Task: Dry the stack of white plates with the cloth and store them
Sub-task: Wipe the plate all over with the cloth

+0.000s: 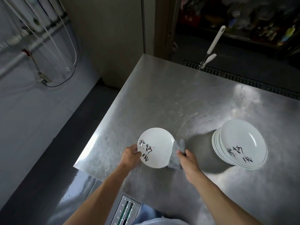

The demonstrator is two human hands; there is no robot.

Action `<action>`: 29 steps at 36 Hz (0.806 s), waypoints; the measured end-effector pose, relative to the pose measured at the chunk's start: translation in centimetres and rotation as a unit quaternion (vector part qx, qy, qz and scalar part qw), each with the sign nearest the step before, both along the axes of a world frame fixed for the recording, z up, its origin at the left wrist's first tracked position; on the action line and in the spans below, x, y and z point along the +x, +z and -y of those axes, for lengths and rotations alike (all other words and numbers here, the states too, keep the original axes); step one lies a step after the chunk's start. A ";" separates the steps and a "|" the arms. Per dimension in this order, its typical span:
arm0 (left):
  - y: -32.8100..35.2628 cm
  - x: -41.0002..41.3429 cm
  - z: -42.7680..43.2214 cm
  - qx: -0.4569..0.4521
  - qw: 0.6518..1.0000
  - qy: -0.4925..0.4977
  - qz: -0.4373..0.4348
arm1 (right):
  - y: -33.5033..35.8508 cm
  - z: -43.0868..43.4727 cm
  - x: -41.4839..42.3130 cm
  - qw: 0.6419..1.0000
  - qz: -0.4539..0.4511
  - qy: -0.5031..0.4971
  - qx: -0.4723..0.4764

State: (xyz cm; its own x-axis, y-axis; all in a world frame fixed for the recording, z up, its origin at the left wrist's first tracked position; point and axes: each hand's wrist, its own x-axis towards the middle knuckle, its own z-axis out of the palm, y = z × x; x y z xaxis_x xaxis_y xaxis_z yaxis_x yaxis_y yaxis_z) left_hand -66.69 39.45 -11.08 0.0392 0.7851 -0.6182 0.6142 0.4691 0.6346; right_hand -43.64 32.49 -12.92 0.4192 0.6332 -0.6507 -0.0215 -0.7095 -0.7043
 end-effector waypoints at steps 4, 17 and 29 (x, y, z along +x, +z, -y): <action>0.1 0.2 -0.1 0.005 0.998 0.061 0.020 | -0.4 -0.2 -0.1 1.000 0.002 0.005 0.002; 1.1 1.1 0.6 0.021 0.989 0.091 0.117 | -0.5 0.8 0.9 0.999 -0.038 -0.002 0.004; 4.4 7.2 5.8 -0.062 0.965 0.001 0.255 | 5.8 7.6 6.1 0.957 0.246 0.055 0.144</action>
